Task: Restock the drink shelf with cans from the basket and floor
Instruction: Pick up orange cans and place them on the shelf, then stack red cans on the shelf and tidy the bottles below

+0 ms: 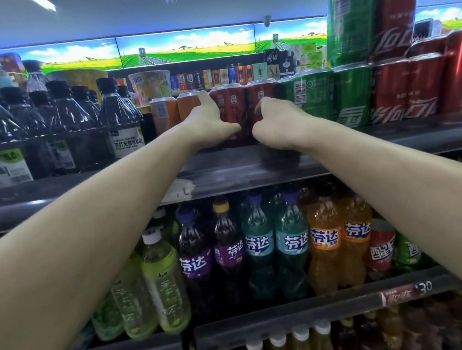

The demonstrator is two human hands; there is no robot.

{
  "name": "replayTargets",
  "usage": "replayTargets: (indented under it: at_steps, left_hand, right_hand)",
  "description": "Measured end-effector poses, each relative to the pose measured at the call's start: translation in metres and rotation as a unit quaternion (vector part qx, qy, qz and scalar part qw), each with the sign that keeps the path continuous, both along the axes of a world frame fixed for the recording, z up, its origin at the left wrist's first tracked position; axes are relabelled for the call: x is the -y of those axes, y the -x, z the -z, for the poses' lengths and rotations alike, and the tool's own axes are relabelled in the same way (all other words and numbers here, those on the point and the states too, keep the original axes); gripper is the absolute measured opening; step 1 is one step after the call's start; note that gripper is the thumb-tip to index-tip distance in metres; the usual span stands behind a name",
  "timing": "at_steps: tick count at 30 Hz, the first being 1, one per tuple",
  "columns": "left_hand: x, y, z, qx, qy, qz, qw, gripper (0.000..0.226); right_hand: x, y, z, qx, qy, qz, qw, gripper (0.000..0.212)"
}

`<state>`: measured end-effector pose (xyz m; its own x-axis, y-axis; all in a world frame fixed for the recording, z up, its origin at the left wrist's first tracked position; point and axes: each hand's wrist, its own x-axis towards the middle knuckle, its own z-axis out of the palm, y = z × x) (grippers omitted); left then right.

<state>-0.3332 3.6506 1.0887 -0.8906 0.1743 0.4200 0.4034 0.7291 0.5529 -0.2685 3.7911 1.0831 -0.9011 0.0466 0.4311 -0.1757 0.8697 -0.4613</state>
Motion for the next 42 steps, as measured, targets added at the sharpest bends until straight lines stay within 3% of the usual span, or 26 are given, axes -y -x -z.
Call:
replayTargets:
  at_steps: [6, 10, 15, 18, 20, 23, 26, 32, 37, 42]
  left_hand:
    - [-0.003, -0.005, -0.002, 0.001, 0.035, -0.017, 0.999, 0.098]
    - [-0.002, -0.025, -0.008, -0.003, 0.091, -0.056, 0.994, 0.101]
    - [-0.002, -0.08, 0.013, -0.188, 0.119, -0.029, 0.974, 0.066]
    - [-0.007, -0.11, 0.055, -0.294, 0.082, 0.031, 0.952, 0.052]
    - [-0.016, -0.132, 0.095, -0.305, 0.049, 0.077, 0.948, 0.041]
    - [-0.031, -0.16, 0.165, -0.238, 0.042, 0.12, 0.963, 0.028]
    - [-0.049, -0.177, 0.235, -0.11, 0.074, 0.14, 0.981, 0.025]
    - [-0.086, -0.186, 0.345, 0.055, 0.157, 0.158, 0.973, 0.024]
    - [-0.094, -0.197, 0.41, 0.137, 0.192, 0.167, 0.958, 0.021]
    - [-0.101, -0.212, 0.465, 0.21, 0.208, 0.221, 0.929, 0.03]
  right_hand:
    - [0.0, -0.003, 0.001, -0.023, -0.003, 0.001, 1.0, 0.037]
    - [-0.005, -0.013, 0.01, -0.141, 0.005, -0.004, 0.99, 0.028]
    - [-0.021, -0.045, 0.042, -0.318, 0.03, -0.041, 0.947, 0.017]
    - [-0.03, -0.069, 0.075, -0.373, 0.051, -0.069, 0.924, 0.016]
    - [-0.036, -0.084, 0.104, -0.38, 0.075, -0.083, 0.918, 0.014]
    - [-0.05, -0.101, 0.161, -0.331, 0.114, -0.091, 0.932, 0.012]
    - [-0.067, -0.114, 0.223, -0.234, 0.149, -0.076, 0.958, 0.012]
    - [-0.096, -0.146, 0.328, -0.052, 0.149, -0.031, 0.987, 0.014]
    - [-0.116, -0.175, 0.396, 0.092, 0.15, 0.036, 0.984, 0.017]
    - [-0.122, -0.201, 0.451, 0.174, 0.188, 0.114, 0.96, 0.016]
